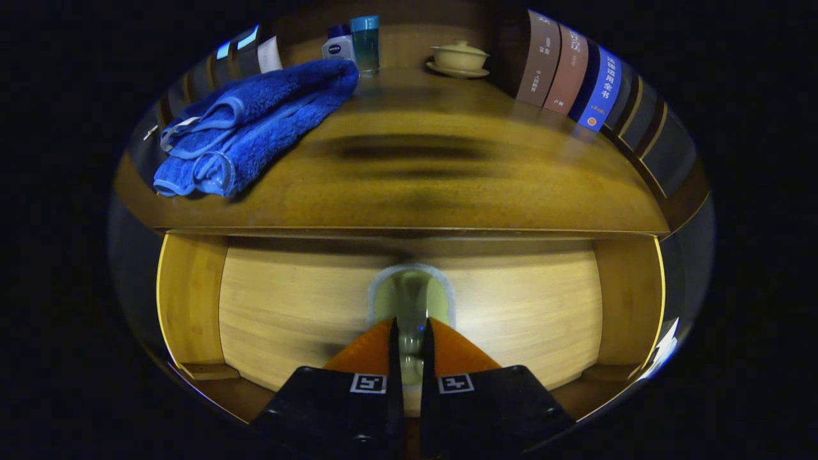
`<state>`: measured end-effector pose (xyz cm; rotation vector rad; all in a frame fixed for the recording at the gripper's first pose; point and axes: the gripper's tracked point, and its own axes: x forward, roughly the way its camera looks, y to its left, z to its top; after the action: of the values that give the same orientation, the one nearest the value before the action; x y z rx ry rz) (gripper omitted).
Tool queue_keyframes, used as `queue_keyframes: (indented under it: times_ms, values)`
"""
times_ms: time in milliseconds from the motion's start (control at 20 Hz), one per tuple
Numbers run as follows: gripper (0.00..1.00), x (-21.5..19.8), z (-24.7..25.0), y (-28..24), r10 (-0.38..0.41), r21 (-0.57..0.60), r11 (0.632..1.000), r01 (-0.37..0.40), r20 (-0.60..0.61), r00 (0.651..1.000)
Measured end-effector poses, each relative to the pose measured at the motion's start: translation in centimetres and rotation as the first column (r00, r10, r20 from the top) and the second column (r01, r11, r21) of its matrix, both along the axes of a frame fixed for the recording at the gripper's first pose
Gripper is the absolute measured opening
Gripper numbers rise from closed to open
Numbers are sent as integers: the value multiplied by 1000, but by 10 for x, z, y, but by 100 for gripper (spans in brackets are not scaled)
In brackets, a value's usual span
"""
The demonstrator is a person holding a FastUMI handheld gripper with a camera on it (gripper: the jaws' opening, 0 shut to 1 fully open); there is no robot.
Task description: Pull open the drawer, take out the items inside it, and place them on the countertop above the cabinet.
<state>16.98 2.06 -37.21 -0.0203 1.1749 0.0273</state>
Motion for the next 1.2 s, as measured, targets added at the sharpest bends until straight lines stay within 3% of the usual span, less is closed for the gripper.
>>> queue_keyframes:
  times_ms: [350,600,900,1200]
  values:
    - [14,-4,11,1,0,26,1000,-1,26,1000]
    - [14,-26,63,1,10,45,999,-17,145,989]
    - [14,-30,153,1,-11,68,998,-13,347,938]
    - [14,23,207,-1,-39,90,996,-2,452,891]
